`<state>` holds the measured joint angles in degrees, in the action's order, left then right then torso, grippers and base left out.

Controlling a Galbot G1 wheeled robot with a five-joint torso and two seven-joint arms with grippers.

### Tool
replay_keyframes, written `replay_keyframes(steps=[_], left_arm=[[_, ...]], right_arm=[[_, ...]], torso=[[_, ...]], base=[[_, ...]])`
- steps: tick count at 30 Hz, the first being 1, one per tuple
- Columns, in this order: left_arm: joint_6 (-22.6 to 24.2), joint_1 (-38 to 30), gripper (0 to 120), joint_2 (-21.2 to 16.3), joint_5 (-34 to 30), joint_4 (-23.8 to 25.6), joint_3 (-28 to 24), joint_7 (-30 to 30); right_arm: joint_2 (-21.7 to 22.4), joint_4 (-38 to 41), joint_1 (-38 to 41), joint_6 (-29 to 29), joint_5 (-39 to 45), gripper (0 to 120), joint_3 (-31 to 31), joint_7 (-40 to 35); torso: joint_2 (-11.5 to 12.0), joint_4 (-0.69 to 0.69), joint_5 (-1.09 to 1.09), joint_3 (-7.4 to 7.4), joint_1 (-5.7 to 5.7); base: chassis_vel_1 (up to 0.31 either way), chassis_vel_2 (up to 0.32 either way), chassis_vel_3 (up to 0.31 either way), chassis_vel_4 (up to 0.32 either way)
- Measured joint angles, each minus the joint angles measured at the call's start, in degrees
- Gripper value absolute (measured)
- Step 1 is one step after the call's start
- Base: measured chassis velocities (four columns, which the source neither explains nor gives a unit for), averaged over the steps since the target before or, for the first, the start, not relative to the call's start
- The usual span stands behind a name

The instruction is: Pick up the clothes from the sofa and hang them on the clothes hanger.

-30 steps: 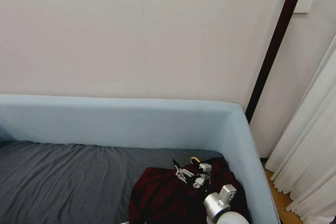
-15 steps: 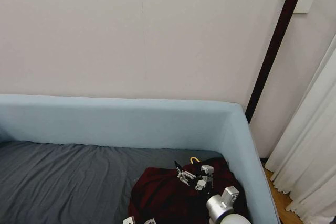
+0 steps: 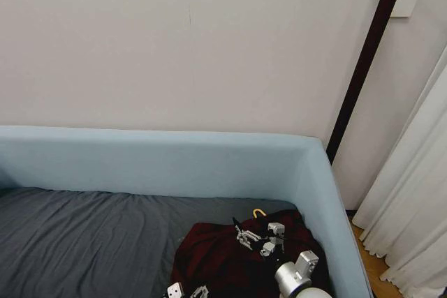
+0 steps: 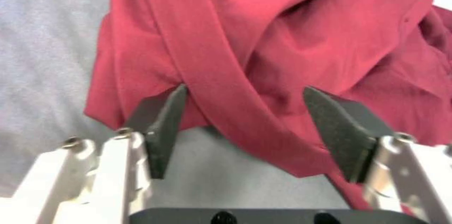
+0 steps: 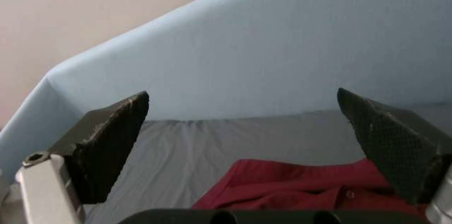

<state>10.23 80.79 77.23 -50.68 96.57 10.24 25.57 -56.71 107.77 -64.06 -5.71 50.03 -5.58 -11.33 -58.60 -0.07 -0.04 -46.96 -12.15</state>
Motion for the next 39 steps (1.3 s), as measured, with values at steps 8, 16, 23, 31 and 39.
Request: replay_keyframes(steps=[8,16,23,31,39], left_arm=[[0.7,0.4,32,-1.8,-0.6,2.3,1.1,1.2],[0.9,0.2,5,-6.1,1.4,4.3,1.4,0.4],[-0.4,-3.6,0,-15.2,3.9,6.2,0.9,-2.1],[-5.4,-12.5,0,-27.7,4.3,6.4,-2.8,-8.9],[-11.1,-35.2,0,-39.5,-1.0,6.6,-14.6,-17.2]], right_arm=[[-0.1,-0.2,-0.1,0.0,-0.2,100,0.2,0.0],[-0.4,-0.2,-0.1,0.0,-0.3,100,0.2,0.0],[-0.6,-0.3,-0.2,0.0,-0.3,100,0.2,0.0],[-1.5,-0.7,-0.1,0.3,-0.3,100,0.4,-0.5],[-2.7,-1.1,-0.5,0.7,0.0,100,2.2,-1.5]], torso=[[0.0,0.0,0.0,0.0,0.0],[0.0,0.0,-0.02,0.0,0.0],[0.0,0.0,-0.02,0.0,0.0],[0.0,0.01,-0.03,0.0,0.0],[0.0,0.0,-0.01,-0.01,0.0]], base=[[0.0,0.0,0.0,0.0],[0.0,0.0,0.0,0.0],[0.0,0.0,0.0,0.0],[0.0,0.0,0.0,0.0],[0.0,0.0,0.0,0.0]])
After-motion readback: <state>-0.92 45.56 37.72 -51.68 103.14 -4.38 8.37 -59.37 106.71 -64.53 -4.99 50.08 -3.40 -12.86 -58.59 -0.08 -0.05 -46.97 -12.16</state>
